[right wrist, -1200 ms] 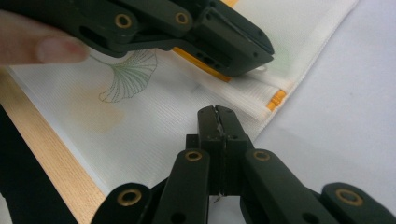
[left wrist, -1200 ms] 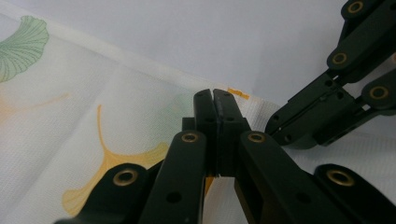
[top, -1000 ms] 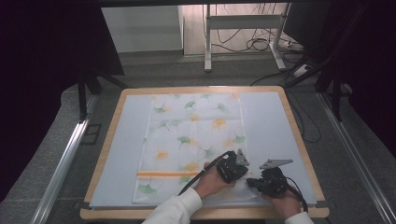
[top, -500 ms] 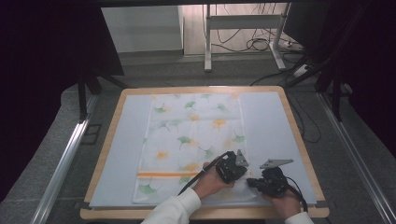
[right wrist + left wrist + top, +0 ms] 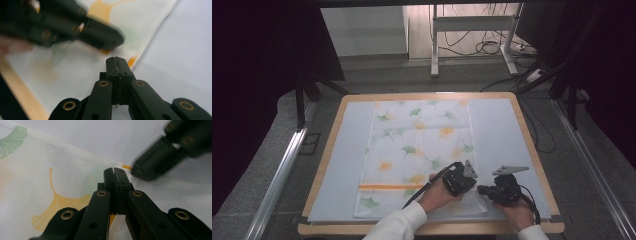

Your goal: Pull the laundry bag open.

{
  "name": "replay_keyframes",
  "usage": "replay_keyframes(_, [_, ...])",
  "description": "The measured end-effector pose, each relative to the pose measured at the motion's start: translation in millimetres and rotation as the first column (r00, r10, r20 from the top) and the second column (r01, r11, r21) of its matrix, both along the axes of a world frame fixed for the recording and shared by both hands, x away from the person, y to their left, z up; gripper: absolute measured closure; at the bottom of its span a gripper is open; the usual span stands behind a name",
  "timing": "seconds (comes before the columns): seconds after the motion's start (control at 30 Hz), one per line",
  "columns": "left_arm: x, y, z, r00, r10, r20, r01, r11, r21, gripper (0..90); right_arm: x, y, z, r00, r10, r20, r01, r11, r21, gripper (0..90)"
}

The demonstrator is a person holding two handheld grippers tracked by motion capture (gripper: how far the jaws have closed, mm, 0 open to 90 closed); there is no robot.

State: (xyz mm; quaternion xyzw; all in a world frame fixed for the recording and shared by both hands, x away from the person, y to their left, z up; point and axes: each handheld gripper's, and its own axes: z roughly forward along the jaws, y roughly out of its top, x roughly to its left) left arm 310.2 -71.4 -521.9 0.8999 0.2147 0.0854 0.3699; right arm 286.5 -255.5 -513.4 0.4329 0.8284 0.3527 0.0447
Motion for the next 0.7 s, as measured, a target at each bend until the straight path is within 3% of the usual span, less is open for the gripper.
replay_keyframes(0.03, [0.0,0.0,0.0,1.0,0.0,0.0,0.0,1.0,0.0,90.0,3.9,-0.4,0.4,0.9999,-0.012,0.012,0.012,1.0,0.003,89.5])
replay_keyframes(0.17, [-0.7,0.1,0.2,1.0,0.001,0.001,-0.001,1.0,0.004,90.0,10.2,0.9,-2.9,0.9997,-0.021,-0.011,0.021,1.0,0.007,89.5])
replay_keyframes(0.47, [-5.1,0.0,0.7,0.9997,0.002,0.025,-0.002,0.9997,0.023,90.0,11.5,-0.6,-5.0,0.9983,-0.04,-0.043,0.041,0.999,0.025,89.8])
replay_keyframes(0.57, [-6.4,1.3,1.7,0.9992,0.0,0.041,-0.002,0.9989,0.046,90.0,12.0,-1.5,-5.6,0.998,-0.042,-0.047,0.044,0.998,0.033,89.8])
replay_keyframes(0.7, [-5.5,5.4,1.5,0.9993,0.0,0.038,-0.001,0.999,0.046,90.0,11.9,-1.6,-6.0,0.9982,-0.04,-0.044,0.042,0.998,0.038,89.8])
